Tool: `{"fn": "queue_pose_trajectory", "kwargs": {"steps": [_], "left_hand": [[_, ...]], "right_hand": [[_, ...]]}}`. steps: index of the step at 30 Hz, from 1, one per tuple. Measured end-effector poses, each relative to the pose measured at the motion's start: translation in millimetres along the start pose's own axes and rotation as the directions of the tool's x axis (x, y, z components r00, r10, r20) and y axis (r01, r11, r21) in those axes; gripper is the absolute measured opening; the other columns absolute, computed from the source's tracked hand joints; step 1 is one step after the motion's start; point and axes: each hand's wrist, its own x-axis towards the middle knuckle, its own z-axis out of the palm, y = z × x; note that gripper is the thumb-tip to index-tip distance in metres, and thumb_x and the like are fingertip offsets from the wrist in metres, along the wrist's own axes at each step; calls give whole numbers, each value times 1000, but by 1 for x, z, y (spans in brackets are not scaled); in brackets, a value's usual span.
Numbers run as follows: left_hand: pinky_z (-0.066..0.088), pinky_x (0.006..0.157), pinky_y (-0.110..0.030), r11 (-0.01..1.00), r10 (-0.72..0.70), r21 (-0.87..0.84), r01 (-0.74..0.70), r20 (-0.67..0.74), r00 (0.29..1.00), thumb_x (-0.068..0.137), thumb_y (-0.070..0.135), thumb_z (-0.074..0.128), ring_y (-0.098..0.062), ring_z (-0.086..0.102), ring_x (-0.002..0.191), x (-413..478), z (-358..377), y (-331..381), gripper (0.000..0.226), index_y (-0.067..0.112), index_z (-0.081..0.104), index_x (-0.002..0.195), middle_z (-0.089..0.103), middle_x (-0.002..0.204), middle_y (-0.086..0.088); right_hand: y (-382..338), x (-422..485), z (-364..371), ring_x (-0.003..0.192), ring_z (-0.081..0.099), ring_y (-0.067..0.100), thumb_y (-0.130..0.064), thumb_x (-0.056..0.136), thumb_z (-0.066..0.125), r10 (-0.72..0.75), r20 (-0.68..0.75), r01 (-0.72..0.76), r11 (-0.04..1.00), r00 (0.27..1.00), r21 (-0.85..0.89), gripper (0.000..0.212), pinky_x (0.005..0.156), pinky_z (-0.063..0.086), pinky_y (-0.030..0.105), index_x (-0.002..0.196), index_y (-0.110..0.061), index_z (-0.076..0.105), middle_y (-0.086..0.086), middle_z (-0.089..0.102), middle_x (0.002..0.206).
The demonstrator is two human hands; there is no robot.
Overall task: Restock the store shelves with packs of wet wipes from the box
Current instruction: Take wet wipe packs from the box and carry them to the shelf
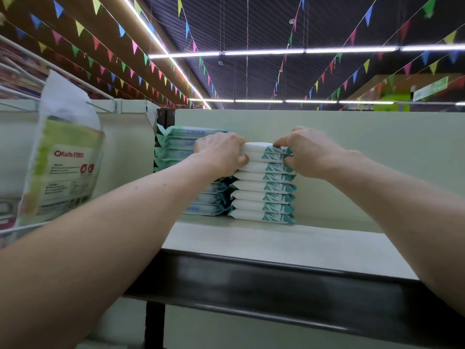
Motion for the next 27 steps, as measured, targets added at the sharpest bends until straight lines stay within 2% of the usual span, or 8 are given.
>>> {"fn": "queue_pose_trajectory", "kwargs": {"steps": [4,7,12,15,18,20,24,27], "left_hand": [[34,73,-33,998,-8,56,5,42,999,96,43,49,-23,49,88,2,-5,5,35,26,56,125,59,106,-1],[35,76,-34,997,-12,81,6,66,998,95,40,51,-24,50,91,0,-12,8,35,22,54,125,60,109,-2],[40,84,-34,998,0,55,1,-20,1000,96,38,53,-25,56,108,-9,-20,23,43,20,49,134,59,123,-3],[38,79,-32,1000,10,11,-10,-72,997,96,37,54,-24,57,107,-16,-24,39,38,21,53,130,61,122,-3],[41,78,-33,998,34,-42,-36,-68,997,96,36,54,-23,58,100,-23,-23,57,31,22,59,123,63,115,-2],[45,80,-34,996,64,-61,-67,-44,997,95,38,54,-23,59,97,-28,-21,70,29,22,62,118,64,110,-1],[45,78,-33,983,154,-102,-154,-11,988,93,32,55,-25,60,99,-40,-20,92,25,21,65,113,65,109,-2],[51,86,-37,954,246,-176,-243,-9,969,92,33,56,-24,60,98,-46,-23,111,25,19,64,112,65,109,-2]], "right_hand": [[-3,0,-5,99,57,24,-8,95,48,1,46,2,997,999,-71,32,83,53,37,120,-20,63,5,56,113],[-5,-2,-13,101,55,23,-10,94,50,5,88,6,993,996,-121,35,84,53,38,126,-23,58,5,53,117],[2,-14,-22,106,51,22,-14,95,54,-42,32,45,994,999,-104,39,82,49,32,133,-25,53,6,49,122],[5,-30,-25,107,51,23,-15,96,52,-42,29,45,996,999,-81,39,81,47,31,134,-23,53,7,50,123],[8,-47,-27,106,53,23,-16,97,49,-31,43,34,997,999,-72,36,84,47,33,132,-22,54,7,53,119],[9,-59,-28,107,55,23,-14,97,48,5,68,1,997,998,-78,37,84,46,31,133,-22,54,6,56,121],[17,-88,-38,121,51,24,-17,96,49,132,133,-111,981,982,-159,43,96,41,32,138,-24,48,4,53,135],[26,-115,-53,122,50,24,-20,95,50,254,128,-221,948,959,-227,44,99,40,34,138,-26,47,3,53,136]]}}
